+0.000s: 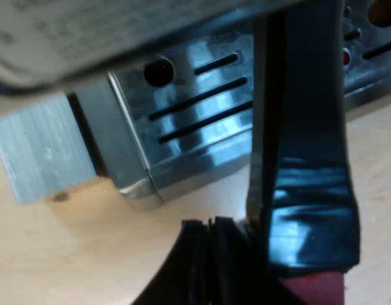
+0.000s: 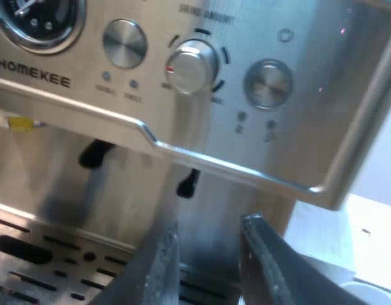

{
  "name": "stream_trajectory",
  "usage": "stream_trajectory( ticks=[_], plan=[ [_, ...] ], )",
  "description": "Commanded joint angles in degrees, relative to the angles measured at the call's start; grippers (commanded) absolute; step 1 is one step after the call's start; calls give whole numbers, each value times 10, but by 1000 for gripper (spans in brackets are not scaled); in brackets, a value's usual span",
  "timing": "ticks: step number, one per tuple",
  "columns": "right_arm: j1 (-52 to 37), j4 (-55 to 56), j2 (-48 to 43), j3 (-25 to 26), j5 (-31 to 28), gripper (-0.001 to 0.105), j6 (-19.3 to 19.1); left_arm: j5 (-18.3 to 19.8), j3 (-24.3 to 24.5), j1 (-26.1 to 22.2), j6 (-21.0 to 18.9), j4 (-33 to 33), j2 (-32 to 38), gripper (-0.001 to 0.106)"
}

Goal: Put the handle in the coffee machine

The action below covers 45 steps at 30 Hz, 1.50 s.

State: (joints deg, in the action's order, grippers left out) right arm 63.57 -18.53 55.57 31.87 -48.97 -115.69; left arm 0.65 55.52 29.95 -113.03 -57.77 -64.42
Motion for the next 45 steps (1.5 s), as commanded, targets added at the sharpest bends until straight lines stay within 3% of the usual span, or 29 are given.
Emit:
stream_trajectory(
  ticks=[1, 4, 16, 19, 26, 28, 30, 33, 35, 38, 41, 45],
  plan=[
    [1, 38, -32, 1, -11, 28, 3, 64, 2, 28, -46, 9, 2, 0],
    [1, 62, -61, 1, -27, 28, 3, 64, 2, 43, -84, 16, 2, 0],
    [1, 156, -142, 1, -27, 28, 3, 64, 2, 116, -169, 72, 2, 0],
    [1, 197, -165, 1, -11, 28, 26, 64, 2, 131, -192, 105, 2, 0],
    [1, 256, -214, 1, 108, 28, 82, 67, 2, 144, -212, 140, 2, 0],
    [1, 280, -235, 1, 200, 28, 110, 70, 2, 145, -218, 146, 2, 0],
    [1, 285, -245, 1, 253, 29, 126, 73, 2, 145, -218, 148, 2, 0],
    [1, 286, -258, 1, 333, 45, 148, 77, 2, 151, -218, 156, 2, 0],
    [1, 286, -265, 1, 384, 64, 169, 77, 2, 162, -218, 160, 2, 0],
    [1, 286, -268, 2, 394, 72, 181, 74, 2, 173, -218, 166, 2, 0],
    [1, 287, -267, 5, 399, 71, 181, 68, 2, 179, -219, 170, 2, 0],
    [1, 306, -267, 20, 467, 71, 182, 68, 2, 178, -219, 175, 2, 0]
  ],
)
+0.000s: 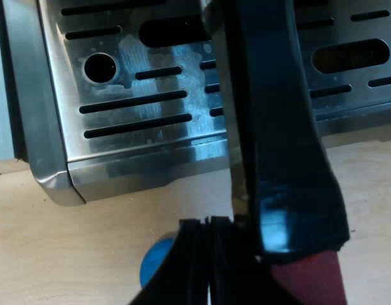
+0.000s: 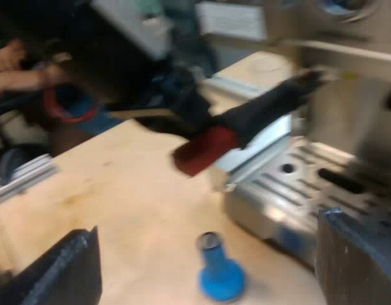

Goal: Put the handle in the coffee machine

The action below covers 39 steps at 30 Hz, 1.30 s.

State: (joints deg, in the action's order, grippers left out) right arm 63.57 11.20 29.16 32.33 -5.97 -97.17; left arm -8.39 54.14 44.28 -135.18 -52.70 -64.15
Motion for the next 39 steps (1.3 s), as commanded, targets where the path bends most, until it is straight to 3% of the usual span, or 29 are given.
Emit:
stream_trajectory(
  ticks=[1, 32, 39],
  plan=[
    [1, 15, -3, 18, 46, 71, -3, 159, 16, 35, 2, 128, 0, 0],
    [1, 50, -3, 20, 34, 71, 11, 150, 16, 35, 8, 136, 0, 0],
    [1, 55, -3, 20, 31, 71, 12, 144, 16, 31, 31, 132, 0, 0]
  ],
)
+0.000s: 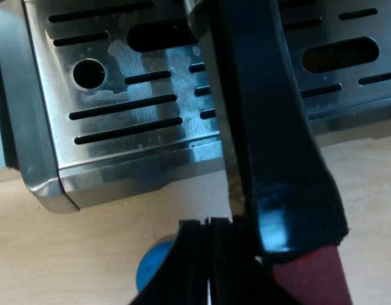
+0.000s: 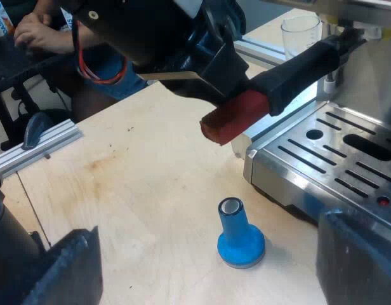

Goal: Put the handle in the coffee machine

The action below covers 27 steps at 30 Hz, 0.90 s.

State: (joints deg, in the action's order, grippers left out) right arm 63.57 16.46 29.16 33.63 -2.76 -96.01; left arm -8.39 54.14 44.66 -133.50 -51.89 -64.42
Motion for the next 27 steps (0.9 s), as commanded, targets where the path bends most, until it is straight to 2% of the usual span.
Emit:
stream_trajectory(
  ticks=[1, 8, 10, 14, 17, 19, 20, 22, 24, 27],
  plan=[
    [1, 2, -3, 7, -1, 71, 4, 144, 16, 27, 14, 123, 2, 0],
    [1, 2, -3, 7, -2, 71, 10, 128, 16, 27, 34, 89, 2, 0],
    [1, 5, -3, 7, -17, 71, 10, 128, 16, 27, 51, 71, 2, 0],
    [1, 5, -3, 7, -17, 71, 10, 130, 16, 27, 57, 61, 2, 1],
    [1, 5, -3, 7, -17, 71, 11, 132, 16, 27, 60, 59, 2, 17],
    [1, 5, -3, 7, -17, 71, 11, 132, 16, 27, 60, 58, 2, 40],
    [1, 5, -3, 7, -17, 71, 11, 132, 16, 27, 60, 58, 2, 48],
    [1, 5, -3, 7, -17, 71, 11, 132, 16, 27, 60, 58, 2, 73],
    [1, 5, -3, 7, -17, 71, 11, 132, 16, 27, 60, 57, 2, 77],
    [1, 5, -3, 7, -28, 71, 11, 132, 16, 27, 66, 53, 2, 77]
  ],
)
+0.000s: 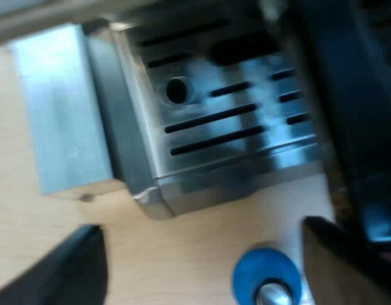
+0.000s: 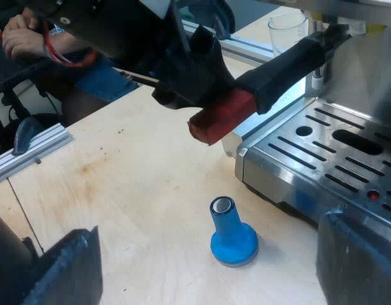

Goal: Put the handle in the coffee machine

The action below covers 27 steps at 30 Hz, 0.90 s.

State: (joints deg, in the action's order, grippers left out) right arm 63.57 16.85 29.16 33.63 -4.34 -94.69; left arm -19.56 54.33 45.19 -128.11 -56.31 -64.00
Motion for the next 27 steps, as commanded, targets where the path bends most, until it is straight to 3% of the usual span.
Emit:
stream_trajectory(
  ticks=[1, 6, 14, 23, 24, 27],
  plan=[
    [1, 1, -3, 7, -15, 71, -2, 244, 14, 21, 14, 96, -2, 77],
    [1, 1, -3, 7, -23, 71, -2, 238, 14, 21, 55, 54, -2, 77],
    [1, 1, -3, 7, -23, 71, 11, 207, 14, 19, 67, 39, 25, 77],
    [1, -3, -3, 7, -53, 71, 11, 219, 14, -73, 116, 4, 110, 77],
    [1, -2, -3, 7, -52, 71, 11, 219, 14, -103, 146, -10, 140, 77],
    [1, -2, -3, 7, -52, 71, 11, 219, 14, -139, 173, -29, 172, 77]
  ],
)
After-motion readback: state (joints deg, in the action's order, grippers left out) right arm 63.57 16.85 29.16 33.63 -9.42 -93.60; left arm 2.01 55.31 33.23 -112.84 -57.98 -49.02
